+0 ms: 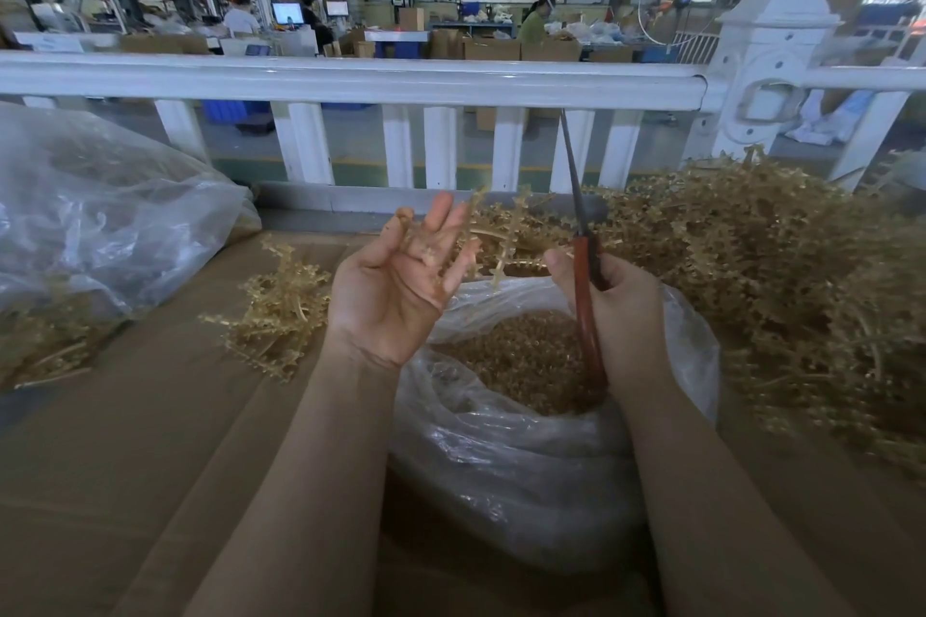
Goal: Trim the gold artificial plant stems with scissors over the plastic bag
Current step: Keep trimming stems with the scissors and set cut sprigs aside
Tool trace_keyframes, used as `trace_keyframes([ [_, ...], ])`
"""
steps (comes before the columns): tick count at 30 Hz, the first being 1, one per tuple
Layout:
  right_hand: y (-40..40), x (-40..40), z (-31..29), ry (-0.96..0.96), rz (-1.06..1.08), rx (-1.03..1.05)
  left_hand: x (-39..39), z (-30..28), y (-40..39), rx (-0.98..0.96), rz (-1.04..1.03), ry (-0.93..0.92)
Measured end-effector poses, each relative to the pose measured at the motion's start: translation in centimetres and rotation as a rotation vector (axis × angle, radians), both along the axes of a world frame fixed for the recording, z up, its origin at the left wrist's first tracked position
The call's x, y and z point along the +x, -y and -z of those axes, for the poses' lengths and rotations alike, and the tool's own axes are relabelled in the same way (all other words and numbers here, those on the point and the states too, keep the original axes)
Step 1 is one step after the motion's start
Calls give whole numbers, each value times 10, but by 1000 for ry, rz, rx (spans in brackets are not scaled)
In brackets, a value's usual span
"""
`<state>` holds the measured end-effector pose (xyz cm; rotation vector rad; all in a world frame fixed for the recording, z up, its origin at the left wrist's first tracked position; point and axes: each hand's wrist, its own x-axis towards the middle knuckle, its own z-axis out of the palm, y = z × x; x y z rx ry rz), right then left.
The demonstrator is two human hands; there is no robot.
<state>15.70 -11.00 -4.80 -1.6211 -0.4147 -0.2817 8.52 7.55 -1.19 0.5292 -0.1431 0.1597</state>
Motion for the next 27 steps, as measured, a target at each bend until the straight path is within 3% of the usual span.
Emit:
trace_keyframes([
  [8,-2,0,3,43,-7,-135,-2,-4,-2,37,-118,-45],
  [12,-3,0,3,36,6,-179,-3,-8,-13,118,-423,-44],
  [16,-3,-1,3,22,11,-194,-6,-7,-29,280,-913,-108],
  [20,-3,-2,4,25,31,-259,-12,0,-38,592,-1248,-153],
  [24,-3,0,5,21,57,-334,-13,14,-43,1151,-1502,-599],
  [27,-3,1,5,21,71,-362,-14,24,-44,1469,-1484,-828],
])
